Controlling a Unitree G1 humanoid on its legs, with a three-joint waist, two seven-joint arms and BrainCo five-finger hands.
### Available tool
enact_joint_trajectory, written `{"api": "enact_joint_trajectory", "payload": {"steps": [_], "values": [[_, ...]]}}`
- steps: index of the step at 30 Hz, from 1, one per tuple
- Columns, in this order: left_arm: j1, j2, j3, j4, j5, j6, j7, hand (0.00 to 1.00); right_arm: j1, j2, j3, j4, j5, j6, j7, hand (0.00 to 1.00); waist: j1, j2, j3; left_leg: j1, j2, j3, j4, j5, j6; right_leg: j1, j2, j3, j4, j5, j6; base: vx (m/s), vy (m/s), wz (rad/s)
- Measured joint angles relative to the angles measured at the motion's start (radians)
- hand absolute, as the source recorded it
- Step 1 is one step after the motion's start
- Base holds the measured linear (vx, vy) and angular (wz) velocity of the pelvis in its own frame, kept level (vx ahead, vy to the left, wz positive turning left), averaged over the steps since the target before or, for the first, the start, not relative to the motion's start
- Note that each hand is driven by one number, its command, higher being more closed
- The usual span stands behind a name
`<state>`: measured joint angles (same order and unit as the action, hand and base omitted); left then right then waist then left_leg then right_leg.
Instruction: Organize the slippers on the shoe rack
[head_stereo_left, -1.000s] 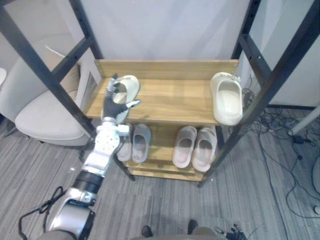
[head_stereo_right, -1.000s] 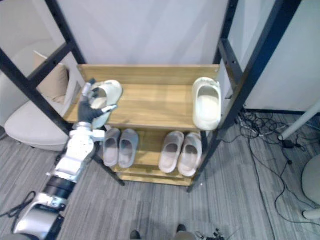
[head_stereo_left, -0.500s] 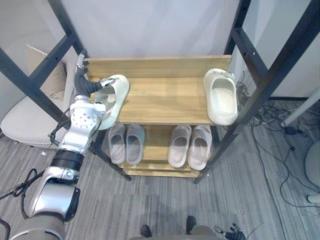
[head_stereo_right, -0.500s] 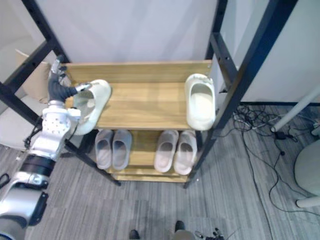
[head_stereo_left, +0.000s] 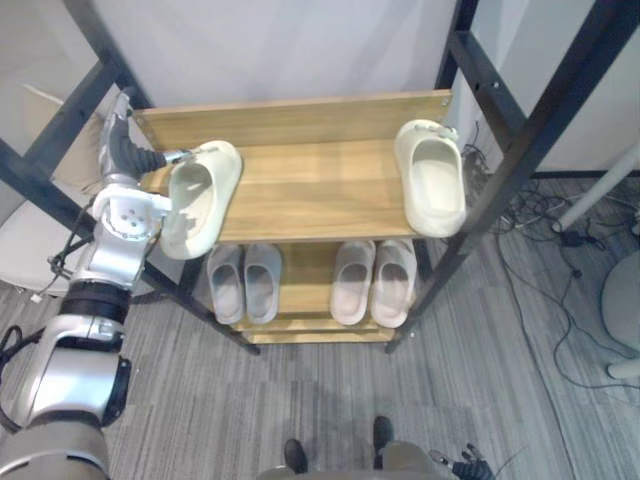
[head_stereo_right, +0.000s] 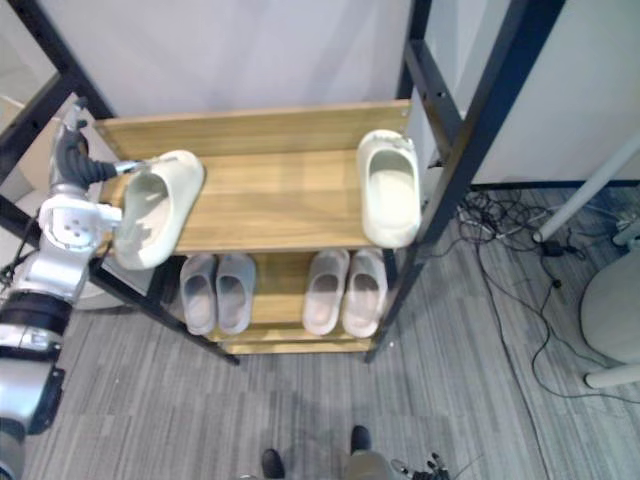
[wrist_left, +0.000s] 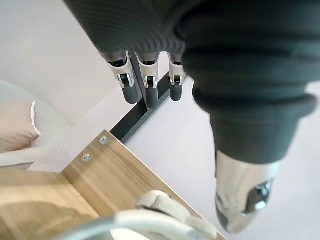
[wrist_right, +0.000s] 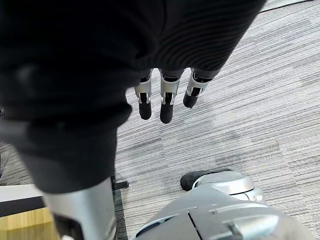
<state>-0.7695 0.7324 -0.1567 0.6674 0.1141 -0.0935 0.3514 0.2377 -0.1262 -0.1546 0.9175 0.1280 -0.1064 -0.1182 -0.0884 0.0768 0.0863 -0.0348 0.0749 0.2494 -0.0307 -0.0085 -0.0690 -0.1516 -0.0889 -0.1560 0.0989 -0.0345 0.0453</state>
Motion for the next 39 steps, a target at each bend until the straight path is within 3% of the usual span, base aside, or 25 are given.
{"api": "enact_joint_trajectory", "payload": {"steps": [3, 16, 33, 34, 39], "values": [[-0.001, 0.001, -0.009, 0.036, 0.044, 0.019, -0.013, 0.00, 0.000, -0.002, 0.000, 0.000, 0.001, 0.000, 0.001, 0.00, 0.000, 0.006, 0.004, -0.001, -0.001, -0.009, 0.000, 0.000, 0.000, 0.001, -0.001, -0.005, 0.000, 0.000, 0.000, -0.01, -0.002, 0.05], [-0.002, 0.021, -0.067, 0.062, 0.121, 0.022, -0.053, 0.00, -0.002, -0.005, 0.000, 0.000, 0.001, -0.001, 0.010, 0.00, -0.011, 0.010, 0.011, -0.007, 0.000, -0.019, 0.000, -0.001, 0.001, -0.002, -0.002, -0.013, -0.001, 0.000, 0.000, 0.00, -0.001, 0.01], [-0.057, 0.024, -0.084, 0.094, 0.117, 0.035, -0.068, 0.00, -0.004, -0.004, -0.003, 0.002, 0.002, 0.001, 0.009, 0.00, -0.029, 0.026, 0.028, -0.024, 0.000, 0.021, -0.002, -0.001, 0.001, -0.025, 0.005, 0.024, -0.038, 0.037, 0.002, 0.00, 0.002, -0.08], [-0.065, 0.024, -0.084, 0.094, 0.116, 0.035, -0.068, 1.00, -0.005, -0.004, -0.004, 0.002, 0.002, 0.002, 0.008, 0.00, -0.031, 0.026, 0.028, -0.030, 0.000, 0.022, -0.002, -0.001, 0.001, -0.030, 0.006, 0.027, -0.041, 0.042, 0.002, 0.00, -0.001, -0.05], [-0.067, 0.023, -0.084, 0.102, 0.116, 0.035, -0.068, 1.00, -0.006, -0.003, -0.005, 0.002, 0.001, 0.003, 0.005, 0.00, -0.036, 0.026, 0.028, -0.031, -0.001, 0.040, -0.002, -0.001, 0.001, -0.029, 0.008, 0.040, -0.066, 0.064, 0.002, -0.01, -0.001, -0.09]]}}
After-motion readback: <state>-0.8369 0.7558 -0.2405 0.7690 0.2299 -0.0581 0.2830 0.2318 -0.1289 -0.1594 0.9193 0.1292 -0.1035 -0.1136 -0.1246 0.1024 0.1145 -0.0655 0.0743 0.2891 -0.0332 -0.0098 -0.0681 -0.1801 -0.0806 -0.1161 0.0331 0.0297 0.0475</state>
